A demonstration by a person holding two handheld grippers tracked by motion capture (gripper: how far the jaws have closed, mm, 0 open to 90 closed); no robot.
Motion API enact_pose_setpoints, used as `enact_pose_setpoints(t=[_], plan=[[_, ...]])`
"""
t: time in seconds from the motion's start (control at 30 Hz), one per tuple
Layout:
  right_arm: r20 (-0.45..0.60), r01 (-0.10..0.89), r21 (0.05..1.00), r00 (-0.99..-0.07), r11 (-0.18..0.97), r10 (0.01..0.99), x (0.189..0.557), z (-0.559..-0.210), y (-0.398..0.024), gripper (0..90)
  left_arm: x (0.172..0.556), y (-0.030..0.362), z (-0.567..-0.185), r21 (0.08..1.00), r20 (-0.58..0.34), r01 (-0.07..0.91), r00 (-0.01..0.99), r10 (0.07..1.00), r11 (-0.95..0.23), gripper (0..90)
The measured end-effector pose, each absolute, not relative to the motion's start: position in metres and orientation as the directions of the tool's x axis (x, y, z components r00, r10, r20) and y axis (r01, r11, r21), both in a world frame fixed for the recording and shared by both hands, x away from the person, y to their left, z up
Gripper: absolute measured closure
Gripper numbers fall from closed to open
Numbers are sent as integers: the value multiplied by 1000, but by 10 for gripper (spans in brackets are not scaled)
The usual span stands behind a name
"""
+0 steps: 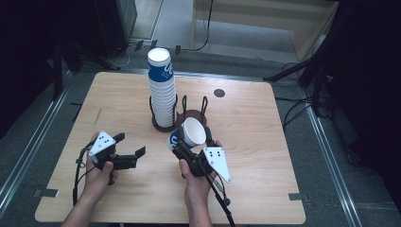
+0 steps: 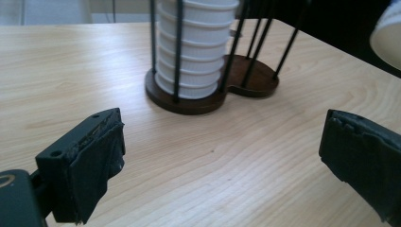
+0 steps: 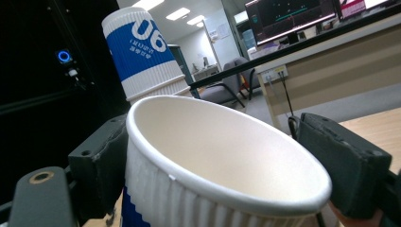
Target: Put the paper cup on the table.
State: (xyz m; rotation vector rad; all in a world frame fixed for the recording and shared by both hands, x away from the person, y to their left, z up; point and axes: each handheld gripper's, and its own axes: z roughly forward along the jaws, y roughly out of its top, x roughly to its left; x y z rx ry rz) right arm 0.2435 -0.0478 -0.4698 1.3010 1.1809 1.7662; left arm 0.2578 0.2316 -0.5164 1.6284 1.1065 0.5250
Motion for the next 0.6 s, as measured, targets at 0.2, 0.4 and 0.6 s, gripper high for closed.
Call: enact_pose_setpoints(t=[0.2,0.4,0.6], plan=[[331,13,939,-298,-343,895,246,-472,-50,143,260,246,-523,910,-209,414,442,872,8,21],[300,23,952,-282,-306,911,246,-477,-52,142,263,259,-530,905,-212,426,400,892,24,20],[261,21,964,-267,-265,928,249,-480,-57,141,265,267,-536,899,-212,437,379,901,28,20]])
